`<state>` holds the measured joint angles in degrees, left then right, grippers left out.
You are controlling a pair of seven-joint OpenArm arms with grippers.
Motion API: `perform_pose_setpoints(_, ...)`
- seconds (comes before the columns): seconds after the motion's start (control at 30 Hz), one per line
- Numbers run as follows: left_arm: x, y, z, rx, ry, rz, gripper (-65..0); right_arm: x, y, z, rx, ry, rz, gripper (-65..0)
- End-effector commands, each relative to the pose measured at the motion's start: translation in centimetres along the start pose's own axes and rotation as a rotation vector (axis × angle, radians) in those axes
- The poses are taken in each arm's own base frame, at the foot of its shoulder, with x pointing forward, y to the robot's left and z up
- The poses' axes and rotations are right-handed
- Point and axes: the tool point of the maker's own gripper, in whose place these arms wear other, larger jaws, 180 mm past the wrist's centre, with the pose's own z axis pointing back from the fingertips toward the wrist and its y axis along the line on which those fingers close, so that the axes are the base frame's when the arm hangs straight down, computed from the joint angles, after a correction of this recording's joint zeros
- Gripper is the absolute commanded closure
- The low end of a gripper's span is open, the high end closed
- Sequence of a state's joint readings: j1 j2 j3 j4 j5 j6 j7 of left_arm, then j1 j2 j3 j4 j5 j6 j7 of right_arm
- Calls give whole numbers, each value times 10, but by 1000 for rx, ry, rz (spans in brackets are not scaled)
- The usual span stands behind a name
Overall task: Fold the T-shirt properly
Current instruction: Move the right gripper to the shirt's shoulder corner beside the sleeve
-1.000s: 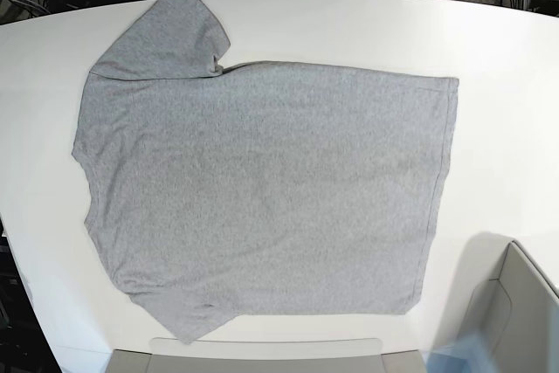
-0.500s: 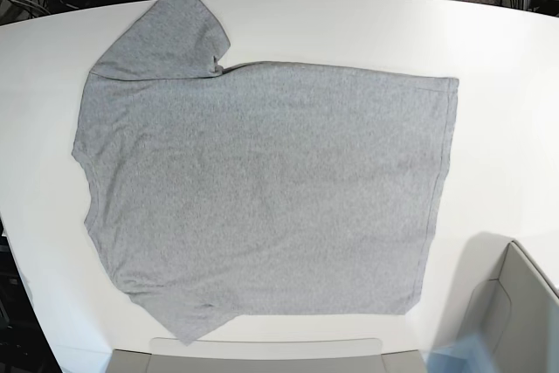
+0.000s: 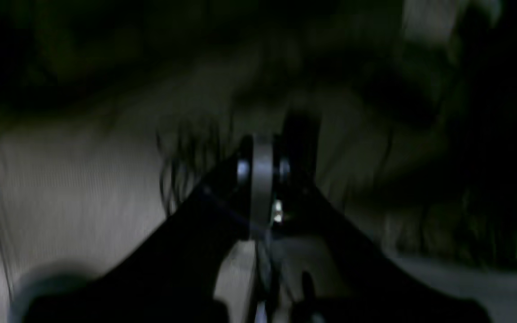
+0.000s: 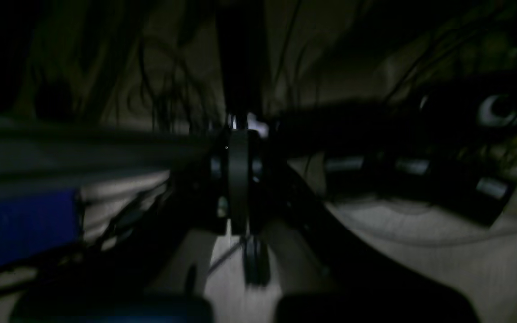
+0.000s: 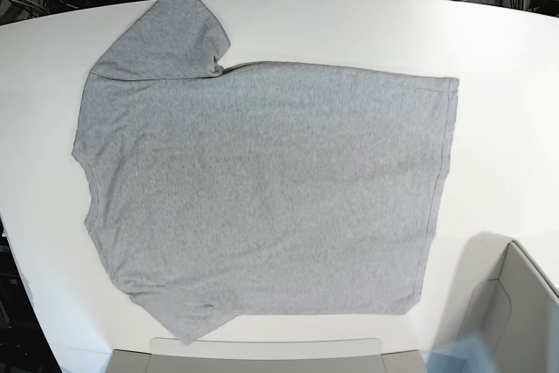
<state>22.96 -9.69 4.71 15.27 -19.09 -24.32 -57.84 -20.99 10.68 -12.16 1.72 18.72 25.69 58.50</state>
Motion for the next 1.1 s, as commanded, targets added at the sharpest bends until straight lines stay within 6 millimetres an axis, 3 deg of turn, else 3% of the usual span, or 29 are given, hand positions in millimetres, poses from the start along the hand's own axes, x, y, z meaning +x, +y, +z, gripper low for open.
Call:
perform_pose_setpoints(0.0, 9, 8, 14, 15, -62, -6, 0, 4, -8, 12, -15, -38, -8, 0)
perform_pose_setpoints(0.07, 21, 10, 21, 19, -138, -8, 0, 11, -11, 20, -22, -95, -5, 0)
perform_pose_setpoints(0.2, 40, 12, 38, 25, -265, -12, 0, 7, -11, 26, -19, -90, -7, 0)
perform_pose_setpoints(0.27, 41, 11, 41, 20, -271, -11, 0, 11, -16, 29, -18, -95, 6, 0)
perform_pose_setpoints(0.4, 44, 10, 48, 13, -283, -8, 0, 17, -7, 37, 21, -140, -8, 0)
perform_pose_setpoints(0.57, 61, 1, 58, -28, -346, 5, 0, 44, 33, 52, 119, -284, -93, 0)
perform_pose_setpoints(0.73, 85, -12, 69, -76, -426, 25, 0, 68, 60, 72, 208, -362, -125, 0)
perform_pose_setpoints(0.9, 101, -22, 75, -107, -477, 38, 0, 107, 62, 89, 187, -508, -134, -30)
perform_pose_setpoints(1.07, 104, -23, 76, -113, -483, 40, 0, 146, 72, 105, 172, -655, -81, -34)
